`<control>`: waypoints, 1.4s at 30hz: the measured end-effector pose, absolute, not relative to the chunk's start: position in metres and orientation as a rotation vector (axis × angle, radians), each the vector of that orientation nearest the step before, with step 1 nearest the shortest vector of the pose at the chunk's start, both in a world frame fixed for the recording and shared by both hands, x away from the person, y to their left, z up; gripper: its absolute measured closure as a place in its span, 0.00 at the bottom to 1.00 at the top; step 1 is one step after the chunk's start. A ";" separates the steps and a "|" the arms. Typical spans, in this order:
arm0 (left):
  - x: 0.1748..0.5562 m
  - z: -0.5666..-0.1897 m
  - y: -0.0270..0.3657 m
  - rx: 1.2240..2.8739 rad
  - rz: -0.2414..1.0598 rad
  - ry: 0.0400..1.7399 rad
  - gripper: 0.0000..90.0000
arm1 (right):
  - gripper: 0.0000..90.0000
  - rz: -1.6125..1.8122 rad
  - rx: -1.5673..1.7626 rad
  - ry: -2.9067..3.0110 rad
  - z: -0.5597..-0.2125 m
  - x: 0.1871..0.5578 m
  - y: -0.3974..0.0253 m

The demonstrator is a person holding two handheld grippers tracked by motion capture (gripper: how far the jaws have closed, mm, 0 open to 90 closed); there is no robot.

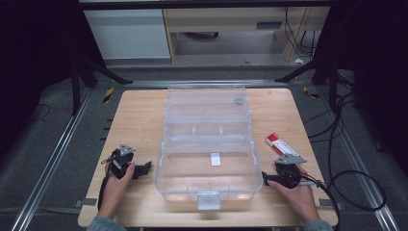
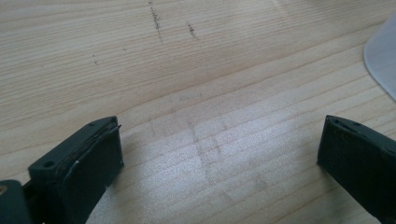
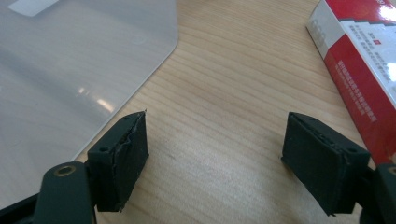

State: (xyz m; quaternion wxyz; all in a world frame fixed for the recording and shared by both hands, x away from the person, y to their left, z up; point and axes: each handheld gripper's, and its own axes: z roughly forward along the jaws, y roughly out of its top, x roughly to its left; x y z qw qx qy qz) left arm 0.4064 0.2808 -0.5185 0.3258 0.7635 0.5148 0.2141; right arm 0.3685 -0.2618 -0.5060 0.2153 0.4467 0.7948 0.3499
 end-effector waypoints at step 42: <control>0.405 -0.518 0.280 2.007 0.561 1.346 0.00 | 0.37 0.616 1.361 2.428 -0.442 0.409 -0.348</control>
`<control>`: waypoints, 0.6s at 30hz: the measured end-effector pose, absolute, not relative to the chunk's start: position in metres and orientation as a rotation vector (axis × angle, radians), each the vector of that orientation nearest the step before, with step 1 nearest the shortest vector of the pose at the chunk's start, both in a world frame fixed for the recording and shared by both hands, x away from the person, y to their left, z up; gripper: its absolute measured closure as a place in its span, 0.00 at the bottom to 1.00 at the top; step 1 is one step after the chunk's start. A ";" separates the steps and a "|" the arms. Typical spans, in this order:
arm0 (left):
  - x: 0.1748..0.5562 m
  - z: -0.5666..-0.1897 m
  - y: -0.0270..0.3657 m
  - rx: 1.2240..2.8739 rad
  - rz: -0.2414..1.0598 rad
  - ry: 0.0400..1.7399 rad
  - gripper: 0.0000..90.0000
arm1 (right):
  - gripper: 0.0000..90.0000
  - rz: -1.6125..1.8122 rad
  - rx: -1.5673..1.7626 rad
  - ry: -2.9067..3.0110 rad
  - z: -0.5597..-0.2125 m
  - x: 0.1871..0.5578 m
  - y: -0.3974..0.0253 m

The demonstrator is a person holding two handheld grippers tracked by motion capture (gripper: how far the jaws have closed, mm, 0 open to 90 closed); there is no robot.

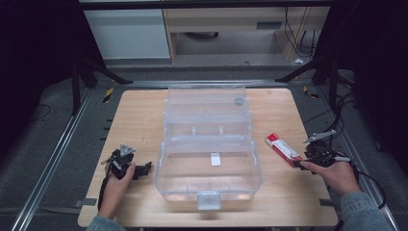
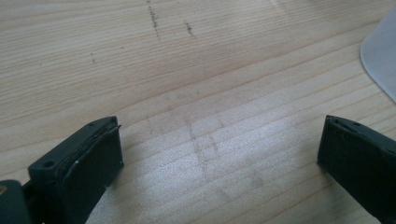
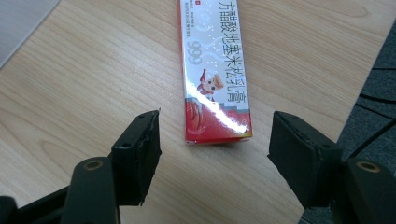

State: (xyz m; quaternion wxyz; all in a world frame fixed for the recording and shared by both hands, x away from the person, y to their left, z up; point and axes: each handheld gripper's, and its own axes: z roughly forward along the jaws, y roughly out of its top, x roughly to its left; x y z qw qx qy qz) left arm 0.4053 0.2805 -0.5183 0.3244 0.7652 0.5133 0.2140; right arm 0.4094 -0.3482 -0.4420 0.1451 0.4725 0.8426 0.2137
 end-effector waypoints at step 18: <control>0.405 -0.518 0.280 2.007 0.559 1.344 0.00 | 0.46 0.559 1.381 2.465 -0.461 0.429 -0.338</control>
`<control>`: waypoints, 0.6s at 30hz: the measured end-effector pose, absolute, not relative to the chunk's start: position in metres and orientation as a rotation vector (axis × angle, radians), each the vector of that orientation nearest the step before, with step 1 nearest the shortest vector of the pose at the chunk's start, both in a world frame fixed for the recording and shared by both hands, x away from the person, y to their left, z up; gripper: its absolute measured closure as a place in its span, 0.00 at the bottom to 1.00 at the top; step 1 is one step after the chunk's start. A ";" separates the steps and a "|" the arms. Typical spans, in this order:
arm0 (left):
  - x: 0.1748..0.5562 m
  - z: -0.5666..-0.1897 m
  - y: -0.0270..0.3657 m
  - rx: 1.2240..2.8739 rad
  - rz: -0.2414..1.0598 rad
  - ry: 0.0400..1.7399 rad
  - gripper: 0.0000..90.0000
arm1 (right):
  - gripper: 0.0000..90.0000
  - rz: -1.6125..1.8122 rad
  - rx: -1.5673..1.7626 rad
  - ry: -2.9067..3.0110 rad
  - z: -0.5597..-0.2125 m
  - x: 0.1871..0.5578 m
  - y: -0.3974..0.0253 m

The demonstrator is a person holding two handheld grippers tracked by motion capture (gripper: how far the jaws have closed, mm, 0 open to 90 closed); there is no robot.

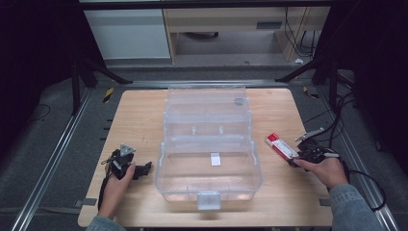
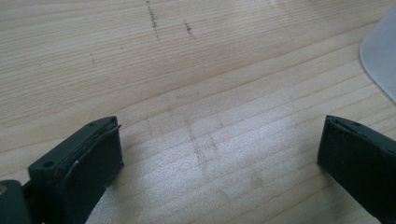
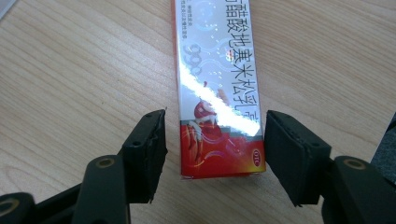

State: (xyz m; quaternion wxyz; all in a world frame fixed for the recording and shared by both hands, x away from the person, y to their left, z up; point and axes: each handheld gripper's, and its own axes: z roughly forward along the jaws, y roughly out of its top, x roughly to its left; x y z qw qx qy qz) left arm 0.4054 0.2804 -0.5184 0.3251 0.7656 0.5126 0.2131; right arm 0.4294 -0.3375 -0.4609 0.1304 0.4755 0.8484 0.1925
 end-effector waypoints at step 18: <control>0.405 -0.518 0.280 2.007 0.558 1.344 0.00 | 0.54 0.517 1.326 2.530 -0.459 0.407 -0.309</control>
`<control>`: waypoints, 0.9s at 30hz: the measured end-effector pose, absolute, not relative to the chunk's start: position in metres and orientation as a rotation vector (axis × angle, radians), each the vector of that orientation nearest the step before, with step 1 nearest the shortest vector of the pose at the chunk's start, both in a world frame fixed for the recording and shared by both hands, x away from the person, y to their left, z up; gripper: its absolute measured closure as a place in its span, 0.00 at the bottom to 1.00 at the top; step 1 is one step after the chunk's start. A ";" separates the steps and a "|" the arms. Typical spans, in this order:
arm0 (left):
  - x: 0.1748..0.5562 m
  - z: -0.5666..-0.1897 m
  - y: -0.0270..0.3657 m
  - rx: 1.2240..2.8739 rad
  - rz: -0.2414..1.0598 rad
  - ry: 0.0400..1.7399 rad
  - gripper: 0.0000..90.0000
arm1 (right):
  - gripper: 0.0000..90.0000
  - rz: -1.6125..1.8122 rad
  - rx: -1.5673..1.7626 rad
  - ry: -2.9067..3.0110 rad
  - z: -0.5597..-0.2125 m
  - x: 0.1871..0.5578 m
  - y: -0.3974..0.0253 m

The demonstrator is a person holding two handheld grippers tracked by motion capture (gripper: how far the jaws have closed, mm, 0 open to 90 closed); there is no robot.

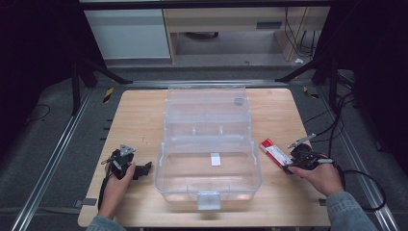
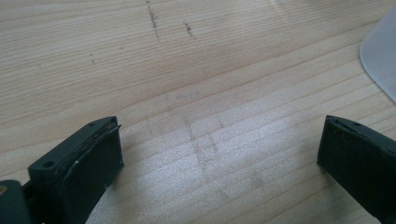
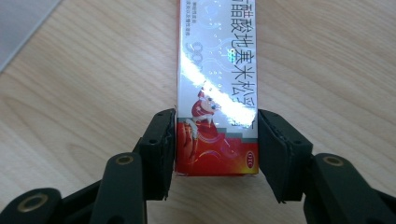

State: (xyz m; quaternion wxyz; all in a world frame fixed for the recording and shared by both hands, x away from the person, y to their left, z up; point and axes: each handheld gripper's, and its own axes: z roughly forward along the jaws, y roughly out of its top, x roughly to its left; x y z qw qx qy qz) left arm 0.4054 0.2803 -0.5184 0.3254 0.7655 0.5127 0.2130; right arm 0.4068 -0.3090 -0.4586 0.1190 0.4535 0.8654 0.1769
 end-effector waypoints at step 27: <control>0.406 -0.518 0.280 2.008 0.558 1.342 0.00 | 0.47 0.359 1.422 2.613 -0.458 0.423 -0.295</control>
